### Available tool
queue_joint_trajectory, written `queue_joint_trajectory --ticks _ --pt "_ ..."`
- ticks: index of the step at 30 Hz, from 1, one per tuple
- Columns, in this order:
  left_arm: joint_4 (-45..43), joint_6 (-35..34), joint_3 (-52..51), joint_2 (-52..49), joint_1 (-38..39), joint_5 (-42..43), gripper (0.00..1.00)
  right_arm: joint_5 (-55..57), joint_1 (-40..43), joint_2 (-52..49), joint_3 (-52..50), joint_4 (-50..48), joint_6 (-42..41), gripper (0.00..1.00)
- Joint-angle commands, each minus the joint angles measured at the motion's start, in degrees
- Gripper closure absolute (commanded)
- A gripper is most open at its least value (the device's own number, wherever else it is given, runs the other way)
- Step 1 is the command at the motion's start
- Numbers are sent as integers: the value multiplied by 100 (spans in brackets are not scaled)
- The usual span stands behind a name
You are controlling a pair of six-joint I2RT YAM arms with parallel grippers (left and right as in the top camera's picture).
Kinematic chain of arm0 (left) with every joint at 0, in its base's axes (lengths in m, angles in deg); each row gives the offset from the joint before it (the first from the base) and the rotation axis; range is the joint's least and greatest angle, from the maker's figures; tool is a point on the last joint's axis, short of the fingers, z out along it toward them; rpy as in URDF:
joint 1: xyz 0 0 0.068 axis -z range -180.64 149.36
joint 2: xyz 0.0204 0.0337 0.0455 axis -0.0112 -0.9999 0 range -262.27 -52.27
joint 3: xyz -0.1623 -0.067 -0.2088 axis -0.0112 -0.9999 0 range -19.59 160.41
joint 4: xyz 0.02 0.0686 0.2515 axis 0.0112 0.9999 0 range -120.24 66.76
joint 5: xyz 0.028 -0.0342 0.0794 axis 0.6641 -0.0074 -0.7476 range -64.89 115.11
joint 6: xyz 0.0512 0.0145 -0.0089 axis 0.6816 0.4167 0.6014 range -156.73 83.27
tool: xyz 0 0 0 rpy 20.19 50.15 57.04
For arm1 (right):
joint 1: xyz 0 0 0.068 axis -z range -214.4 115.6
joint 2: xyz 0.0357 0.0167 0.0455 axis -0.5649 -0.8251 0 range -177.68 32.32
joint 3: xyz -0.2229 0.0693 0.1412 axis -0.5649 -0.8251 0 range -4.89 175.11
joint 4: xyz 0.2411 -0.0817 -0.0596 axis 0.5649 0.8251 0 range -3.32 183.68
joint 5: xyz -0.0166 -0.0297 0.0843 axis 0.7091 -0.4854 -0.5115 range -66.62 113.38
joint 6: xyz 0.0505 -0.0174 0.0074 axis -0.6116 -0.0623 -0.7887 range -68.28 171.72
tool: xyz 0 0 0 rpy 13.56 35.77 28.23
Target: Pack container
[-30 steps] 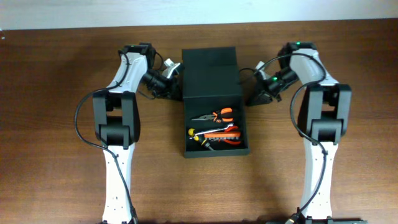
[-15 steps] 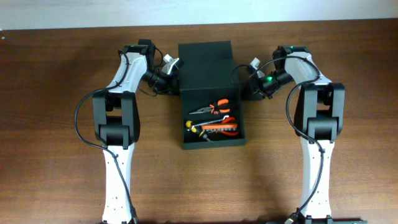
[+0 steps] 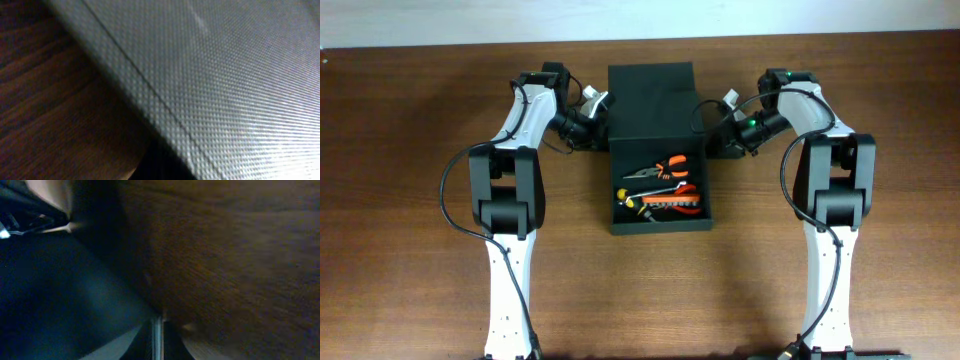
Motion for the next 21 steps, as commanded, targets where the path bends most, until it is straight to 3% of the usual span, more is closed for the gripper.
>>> queue_joint_trajectory --ticks 1,6,10,21 --pt "-61 28 -4 -55 72 -46 98 1626 101 -192 -31 -278 -763 96" --pt "-236 -109 -4 -55 66 -46 98 2223 286 -192 -31 -413 -1587 96" --pt "-319 -122 -4 -55 46 -46 98 2203 398 -192 -31 -518 -1591 96" --pt "-577 -317 -4 -55 -7 -50 98 546 48 -192 -31 -632 -647 96"
